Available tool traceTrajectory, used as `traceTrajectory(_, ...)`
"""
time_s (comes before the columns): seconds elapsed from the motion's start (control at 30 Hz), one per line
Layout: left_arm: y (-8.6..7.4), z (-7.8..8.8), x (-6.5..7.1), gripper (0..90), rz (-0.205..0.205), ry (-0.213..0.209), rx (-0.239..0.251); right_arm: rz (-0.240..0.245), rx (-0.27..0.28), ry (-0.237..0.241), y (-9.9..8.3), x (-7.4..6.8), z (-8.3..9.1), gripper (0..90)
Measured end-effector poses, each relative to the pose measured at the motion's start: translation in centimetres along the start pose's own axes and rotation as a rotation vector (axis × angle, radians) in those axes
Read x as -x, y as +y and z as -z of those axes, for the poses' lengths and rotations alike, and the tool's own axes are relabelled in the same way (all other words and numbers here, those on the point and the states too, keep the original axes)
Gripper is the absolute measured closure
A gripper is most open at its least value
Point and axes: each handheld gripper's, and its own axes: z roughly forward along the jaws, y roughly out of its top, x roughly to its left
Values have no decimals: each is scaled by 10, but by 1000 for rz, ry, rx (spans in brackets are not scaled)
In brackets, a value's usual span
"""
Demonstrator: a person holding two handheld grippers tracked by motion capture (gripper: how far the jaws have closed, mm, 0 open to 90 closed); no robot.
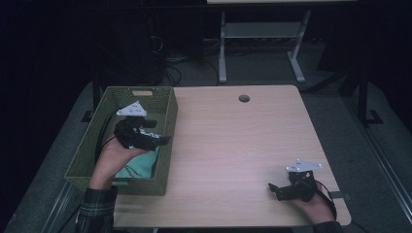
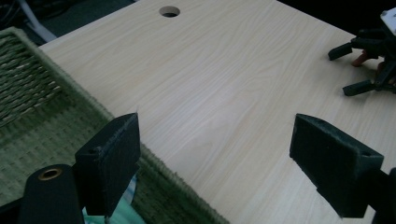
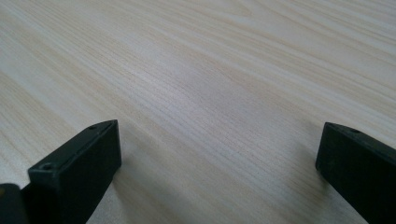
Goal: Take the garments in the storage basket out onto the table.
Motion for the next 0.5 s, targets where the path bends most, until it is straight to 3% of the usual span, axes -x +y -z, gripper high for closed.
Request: traceTrajectory(0.5, -16, 14, -24, 160, 39, 69, -1, -1, 0, 0, 0, 0, 0, 0)
